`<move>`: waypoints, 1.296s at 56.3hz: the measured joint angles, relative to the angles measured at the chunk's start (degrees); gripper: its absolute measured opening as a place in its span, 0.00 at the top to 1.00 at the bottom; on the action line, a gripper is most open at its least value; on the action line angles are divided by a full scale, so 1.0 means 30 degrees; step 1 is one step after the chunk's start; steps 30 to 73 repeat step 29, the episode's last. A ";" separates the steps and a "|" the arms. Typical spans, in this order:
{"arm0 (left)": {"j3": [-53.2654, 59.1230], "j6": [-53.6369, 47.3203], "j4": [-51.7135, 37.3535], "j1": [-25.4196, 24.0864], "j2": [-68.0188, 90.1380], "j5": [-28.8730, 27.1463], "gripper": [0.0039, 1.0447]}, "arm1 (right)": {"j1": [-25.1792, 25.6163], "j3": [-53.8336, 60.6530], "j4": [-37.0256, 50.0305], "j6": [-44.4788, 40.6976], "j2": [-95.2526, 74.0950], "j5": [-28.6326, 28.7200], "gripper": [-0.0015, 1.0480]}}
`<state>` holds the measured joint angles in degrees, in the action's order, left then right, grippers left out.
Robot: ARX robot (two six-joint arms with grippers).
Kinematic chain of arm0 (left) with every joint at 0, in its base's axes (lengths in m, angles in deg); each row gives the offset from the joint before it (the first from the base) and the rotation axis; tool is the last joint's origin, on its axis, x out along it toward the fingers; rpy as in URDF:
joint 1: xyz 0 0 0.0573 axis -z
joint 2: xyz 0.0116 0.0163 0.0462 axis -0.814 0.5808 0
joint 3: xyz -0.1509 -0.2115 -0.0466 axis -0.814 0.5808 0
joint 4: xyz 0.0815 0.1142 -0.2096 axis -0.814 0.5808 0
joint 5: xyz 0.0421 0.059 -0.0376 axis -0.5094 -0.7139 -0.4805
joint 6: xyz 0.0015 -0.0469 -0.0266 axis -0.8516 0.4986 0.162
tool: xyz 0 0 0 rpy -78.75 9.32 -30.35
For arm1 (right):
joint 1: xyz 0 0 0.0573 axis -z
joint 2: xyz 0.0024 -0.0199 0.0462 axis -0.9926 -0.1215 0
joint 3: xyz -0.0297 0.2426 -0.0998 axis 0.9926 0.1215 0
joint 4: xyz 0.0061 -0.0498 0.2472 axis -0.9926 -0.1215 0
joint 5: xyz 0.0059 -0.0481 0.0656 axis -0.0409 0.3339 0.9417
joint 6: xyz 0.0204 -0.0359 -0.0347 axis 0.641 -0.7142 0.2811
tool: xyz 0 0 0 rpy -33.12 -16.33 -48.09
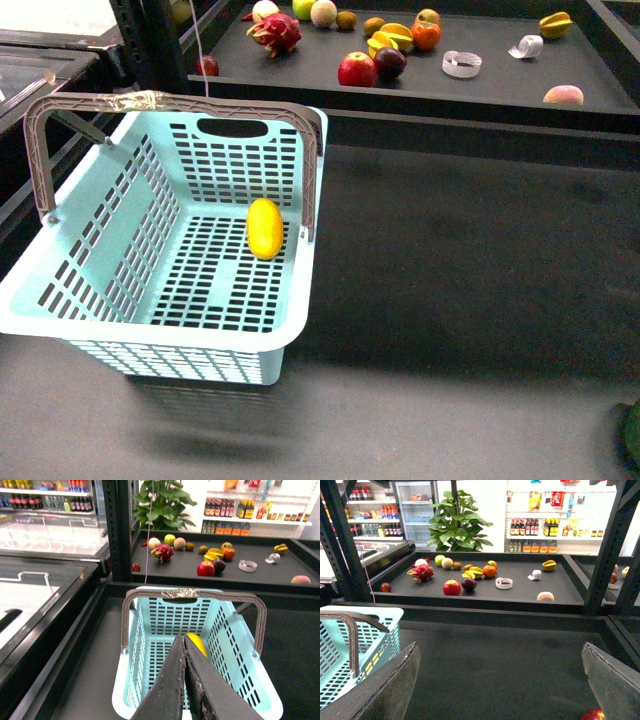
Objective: Pick mango with right arm and hold basket with left
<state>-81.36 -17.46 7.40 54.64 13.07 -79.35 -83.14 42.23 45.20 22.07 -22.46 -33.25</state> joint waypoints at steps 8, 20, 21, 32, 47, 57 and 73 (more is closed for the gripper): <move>0.0000 0.0000 0.0379 0.0000 -0.0860 0.0000 0.98 | 0.0000 0.0000 0.0000 0.0000 0.0000 0.0000 0.08; 0.0000 0.0000 0.0379 0.0000 -0.0874 0.0000 0.98 | 0.0000 0.0000 0.0000 0.0000 0.0000 0.0000 0.08; 0.0000 0.0000 0.0379 0.0000 -0.0874 0.0000 0.98 | 0.0000 0.0000 0.0000 0.0000 0.0000 0.0007 0.08; 0.0000 0.0000 0.0379 0.0000 -0.0874 0.0000 0.82 | 0.0000 0.0000 0.0000 0.0000 0.0000 0.0007 0.08; 0.0000 0.0000 0.0379 0.0000 -0.0874 0.0000 0.82 | 0.0000 0.0000 0.0000 0.0000 0.0000 0.0007 0.08; 0.0000 0.0000 0.0379 0.0000 -0.0874 0.0000 0.82 | 0.0000 0.0000 0.0000 0.0000 0.0000 0.0007 0.08; 0.0000 0.0000 0.0379 0.0000 -0.0874 0.0000 0.82 | 0.0000 0.0000 0.0000 0.0000 0.0000 0.0007 0.08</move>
